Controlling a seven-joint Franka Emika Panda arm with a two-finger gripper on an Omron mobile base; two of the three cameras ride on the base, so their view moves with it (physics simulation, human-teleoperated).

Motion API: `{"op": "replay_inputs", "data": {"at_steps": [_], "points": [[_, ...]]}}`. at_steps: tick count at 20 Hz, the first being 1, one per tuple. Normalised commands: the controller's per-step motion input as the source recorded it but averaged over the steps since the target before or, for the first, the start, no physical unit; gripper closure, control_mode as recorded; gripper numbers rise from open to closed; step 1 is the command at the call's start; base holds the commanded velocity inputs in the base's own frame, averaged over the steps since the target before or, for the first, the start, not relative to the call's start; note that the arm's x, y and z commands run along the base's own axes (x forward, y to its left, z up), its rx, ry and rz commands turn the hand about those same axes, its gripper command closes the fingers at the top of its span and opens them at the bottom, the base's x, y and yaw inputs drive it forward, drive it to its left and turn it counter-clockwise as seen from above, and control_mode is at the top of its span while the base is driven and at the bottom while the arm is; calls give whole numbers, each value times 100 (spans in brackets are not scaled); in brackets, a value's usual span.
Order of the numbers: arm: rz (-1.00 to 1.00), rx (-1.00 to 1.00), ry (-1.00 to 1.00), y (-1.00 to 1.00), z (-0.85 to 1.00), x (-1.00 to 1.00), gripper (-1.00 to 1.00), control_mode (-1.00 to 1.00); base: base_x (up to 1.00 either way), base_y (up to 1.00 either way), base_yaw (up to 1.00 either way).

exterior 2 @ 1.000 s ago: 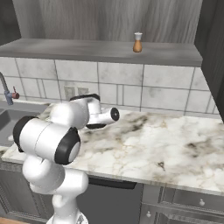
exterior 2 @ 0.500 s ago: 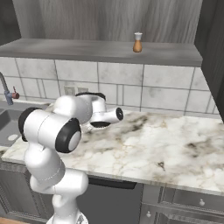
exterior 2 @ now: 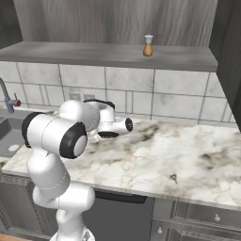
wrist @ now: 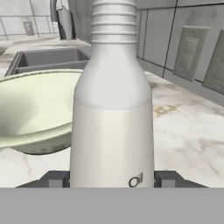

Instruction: Retrieve the bottle and the shaker from the cabinet and place them next to the mixing bowl on the counter. Then add garlic from the fridge to the mixing bowl.

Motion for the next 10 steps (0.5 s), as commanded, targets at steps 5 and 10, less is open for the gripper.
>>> {"op": "replay_inputs", "data": {"at_steps": [5, 10], "points": [[0, 5, 0, 0, -27, 0, 100, -100, 0, 0, 0], [0, 3, 0, 0, -9, 0, 100, -100, 0, 0, 0]]}}
